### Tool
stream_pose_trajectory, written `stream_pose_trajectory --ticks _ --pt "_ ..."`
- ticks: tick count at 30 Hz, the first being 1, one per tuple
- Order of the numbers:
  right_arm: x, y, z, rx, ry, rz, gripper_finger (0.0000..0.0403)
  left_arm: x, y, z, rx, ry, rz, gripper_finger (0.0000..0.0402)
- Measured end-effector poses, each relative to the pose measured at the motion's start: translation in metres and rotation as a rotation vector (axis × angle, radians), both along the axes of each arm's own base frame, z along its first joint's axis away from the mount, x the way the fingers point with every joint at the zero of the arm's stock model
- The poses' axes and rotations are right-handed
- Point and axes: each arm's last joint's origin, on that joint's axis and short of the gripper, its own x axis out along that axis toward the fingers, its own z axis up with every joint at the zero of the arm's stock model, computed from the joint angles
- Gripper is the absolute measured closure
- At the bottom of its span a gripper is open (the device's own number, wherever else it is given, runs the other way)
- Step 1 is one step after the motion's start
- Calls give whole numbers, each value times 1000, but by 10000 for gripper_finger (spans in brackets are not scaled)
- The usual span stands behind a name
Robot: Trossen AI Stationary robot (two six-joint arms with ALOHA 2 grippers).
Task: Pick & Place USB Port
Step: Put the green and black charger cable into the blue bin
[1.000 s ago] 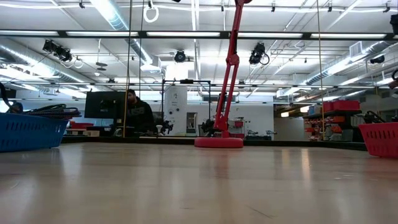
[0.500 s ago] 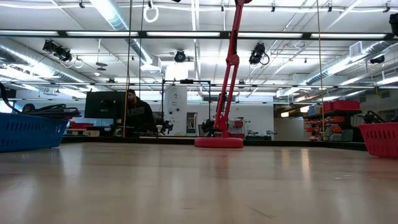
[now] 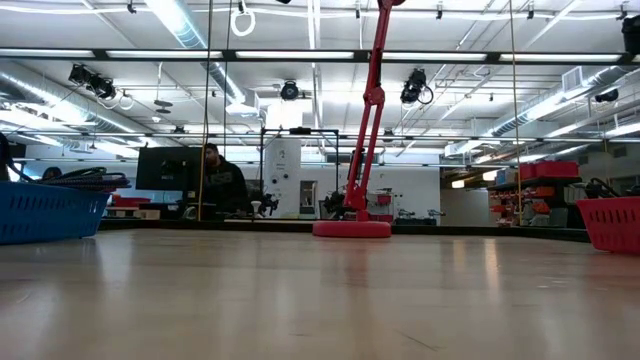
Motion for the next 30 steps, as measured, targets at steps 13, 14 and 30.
stream_pose_trajectory --ticks 13,14,30 --pt "32 37 -1 214 -361 272 293 0 0 0 0 0 1 339" --pt "36 43 -1 239 -391 302 293 0 0 0 0 0 1 339" --pt "66 98 -69 357 -116 370 293 0 0 0 0 0 1 339"
